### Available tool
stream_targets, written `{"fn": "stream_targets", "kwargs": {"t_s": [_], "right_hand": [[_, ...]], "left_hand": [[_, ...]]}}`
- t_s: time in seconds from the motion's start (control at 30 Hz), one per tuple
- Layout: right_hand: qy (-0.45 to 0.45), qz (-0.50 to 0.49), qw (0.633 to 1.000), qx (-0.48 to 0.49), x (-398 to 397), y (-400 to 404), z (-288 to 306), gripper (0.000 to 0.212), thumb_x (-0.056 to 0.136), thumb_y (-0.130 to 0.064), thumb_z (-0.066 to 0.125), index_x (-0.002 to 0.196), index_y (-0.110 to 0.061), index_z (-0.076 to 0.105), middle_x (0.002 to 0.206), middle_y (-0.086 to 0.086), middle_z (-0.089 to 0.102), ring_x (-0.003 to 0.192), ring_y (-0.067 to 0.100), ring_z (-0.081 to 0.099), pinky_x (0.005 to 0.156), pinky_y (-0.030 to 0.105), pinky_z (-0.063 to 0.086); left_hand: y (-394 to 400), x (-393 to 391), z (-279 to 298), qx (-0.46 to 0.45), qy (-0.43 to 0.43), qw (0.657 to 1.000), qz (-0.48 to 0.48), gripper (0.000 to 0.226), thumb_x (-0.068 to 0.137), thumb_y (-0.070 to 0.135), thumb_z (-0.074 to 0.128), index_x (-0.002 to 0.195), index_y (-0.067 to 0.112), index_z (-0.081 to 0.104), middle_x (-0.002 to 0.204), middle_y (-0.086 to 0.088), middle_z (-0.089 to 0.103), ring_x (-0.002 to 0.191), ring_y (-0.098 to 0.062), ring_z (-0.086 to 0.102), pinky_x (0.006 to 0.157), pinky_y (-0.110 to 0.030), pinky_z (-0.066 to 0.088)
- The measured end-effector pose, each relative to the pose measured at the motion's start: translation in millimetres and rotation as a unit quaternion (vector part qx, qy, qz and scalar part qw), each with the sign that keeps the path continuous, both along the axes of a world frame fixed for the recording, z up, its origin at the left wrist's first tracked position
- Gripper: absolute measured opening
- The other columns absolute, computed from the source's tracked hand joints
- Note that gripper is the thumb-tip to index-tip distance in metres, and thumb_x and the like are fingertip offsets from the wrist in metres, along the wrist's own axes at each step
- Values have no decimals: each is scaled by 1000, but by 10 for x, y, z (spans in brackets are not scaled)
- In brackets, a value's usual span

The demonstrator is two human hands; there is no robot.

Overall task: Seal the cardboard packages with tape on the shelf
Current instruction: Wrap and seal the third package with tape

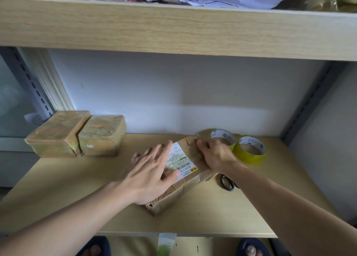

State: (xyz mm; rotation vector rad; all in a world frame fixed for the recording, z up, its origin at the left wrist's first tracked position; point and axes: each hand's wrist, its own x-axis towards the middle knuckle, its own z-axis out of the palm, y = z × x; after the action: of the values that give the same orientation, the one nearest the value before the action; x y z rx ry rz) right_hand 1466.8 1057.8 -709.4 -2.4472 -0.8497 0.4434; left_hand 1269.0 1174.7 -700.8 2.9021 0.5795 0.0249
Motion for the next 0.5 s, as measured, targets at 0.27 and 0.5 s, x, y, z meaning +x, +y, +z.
{"fn": "stream_targets", "kwargs": {"t_s": [0.27, 0.5], "right_hand": [[286, -19, 939, 191, 2, -215, 85, 30, 95, -36, 65, 110, -11, 72, 102, 12, 78, 95, 35, 74, 89, 53, 59], [85, 95, 884, 450, -282, -247, 864, 52, 80, 0, 84, 125, -18, 66, 114, 5, 72, 99, 10, 72, 88, 24, 58]], "left_hand": [[-4, -36, -25, -58, -127, 989, 50, 103, 79, 81, 25, 163, 23, 10, 156, 5, 40, 143, -15, 38, 113, -38, 33], [65, 158, 305, -365, -253, 894, 64, 67, 65, 19, 98, 122, 14, 62, 110, 6, 78, 102, -9, 74, 87, -31, 60]]}}
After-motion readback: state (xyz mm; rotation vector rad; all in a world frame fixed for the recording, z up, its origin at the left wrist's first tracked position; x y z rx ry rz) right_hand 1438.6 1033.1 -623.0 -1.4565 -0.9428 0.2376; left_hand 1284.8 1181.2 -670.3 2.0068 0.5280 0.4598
